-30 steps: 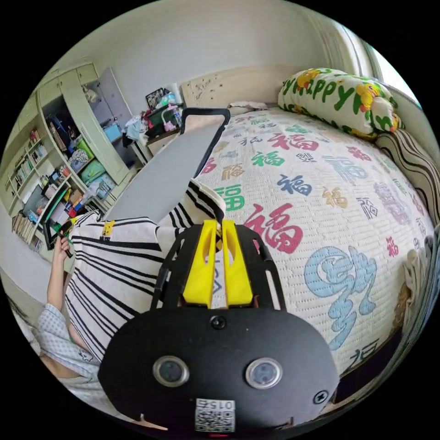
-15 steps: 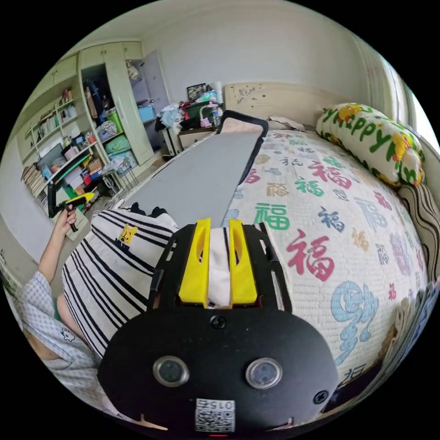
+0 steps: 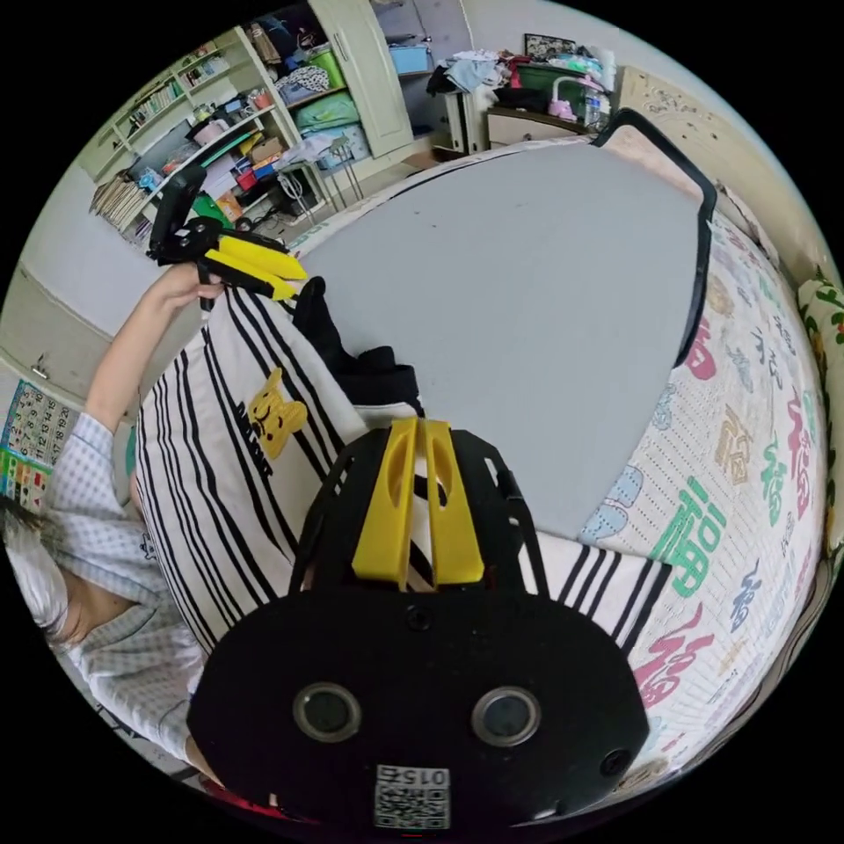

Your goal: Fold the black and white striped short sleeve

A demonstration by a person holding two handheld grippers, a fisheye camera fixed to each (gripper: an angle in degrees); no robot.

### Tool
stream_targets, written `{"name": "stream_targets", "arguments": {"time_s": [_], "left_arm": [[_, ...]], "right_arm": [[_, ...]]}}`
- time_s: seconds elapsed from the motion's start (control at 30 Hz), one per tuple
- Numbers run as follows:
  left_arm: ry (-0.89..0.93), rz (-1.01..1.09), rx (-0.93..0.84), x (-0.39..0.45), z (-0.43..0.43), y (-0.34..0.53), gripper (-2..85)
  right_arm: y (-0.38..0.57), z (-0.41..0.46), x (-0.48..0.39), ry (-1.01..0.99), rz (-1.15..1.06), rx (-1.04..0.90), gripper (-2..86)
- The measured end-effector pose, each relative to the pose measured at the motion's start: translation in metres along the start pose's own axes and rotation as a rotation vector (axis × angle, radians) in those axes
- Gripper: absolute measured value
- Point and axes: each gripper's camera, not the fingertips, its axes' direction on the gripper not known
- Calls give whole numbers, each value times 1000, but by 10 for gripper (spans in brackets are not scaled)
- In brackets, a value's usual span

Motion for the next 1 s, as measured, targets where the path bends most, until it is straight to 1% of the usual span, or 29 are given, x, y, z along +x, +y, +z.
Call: {"name": "stream_targets", "arguments": {"time_s": [0.07, 0.1, 0.13, 0.17, 0.2, 0.27, 0.37, 0.43, 0.53, 0.6, 0.63, 0.67, 0.73, 0.8, 0.9, 1.0], "left_arm": [[26, 6, -44, -3, 2, -5, 17], [28, 4, -50, -4, 2, -6, 13], [-8, 5, -48, -3, 0, -9, 7], [-66, 6, -21, -2, -4, -13, 3], [-87, 4, -1, -2, -8, -15, 2], [-132, -38, 100, -7, -22, -26, -1], [-240, -114, 233, -17, -37, -43, -1], [-290, -160, 281, -24, -37, -54, -1], [-365, -211, 311, -37, -23, -66, 2], [-368, -232, 298, -44, -9, -71, 8], [-342, -244, 249, -51, 2, -76, 17], [-326, -258, 189, -58, 11, -79, 33], [-336, -249, 155, -62, 12, -78, 58], [-351, -222, 180, -61, -2, -70, 66], [-322, -197, 254, -60, -39, -48, 71], [-283, -183, 243, -59, -67, -24, 76]], "right_arm": [[-7, 0, -3, 22, -43, -28, -7], [-8, 0, -4, 41, -42, -32, -8], [-12, -1, -5, 100, -36, -30, -9], [-16, -5, -7, 168, -32, -11, -9], [-18, -7, -7, 205, -27, 6, -10], [-29, -18, -3, 321, 29, 86, -10], [-47, -28, 7, 398, 114, 200, -10], [-59, -27, 14, 435, 152, 239, -10], [-80, -5, 27, 447, 195, 215, -8], [-89, 18, 31, 456, 182, 146, -6], [-94, 35, 36, 445, 169, 67, -3], [-94, 41, 39, 447, 172, 44, 2], [-83, 31, 42, 446, 182, 103, 18], [-67, 13, 54, 440, 223, 108, 39], [-19, -21, 80, 370, 283, 123, 71], [46, -45, 103, 364, 352, 123, 86]]}}
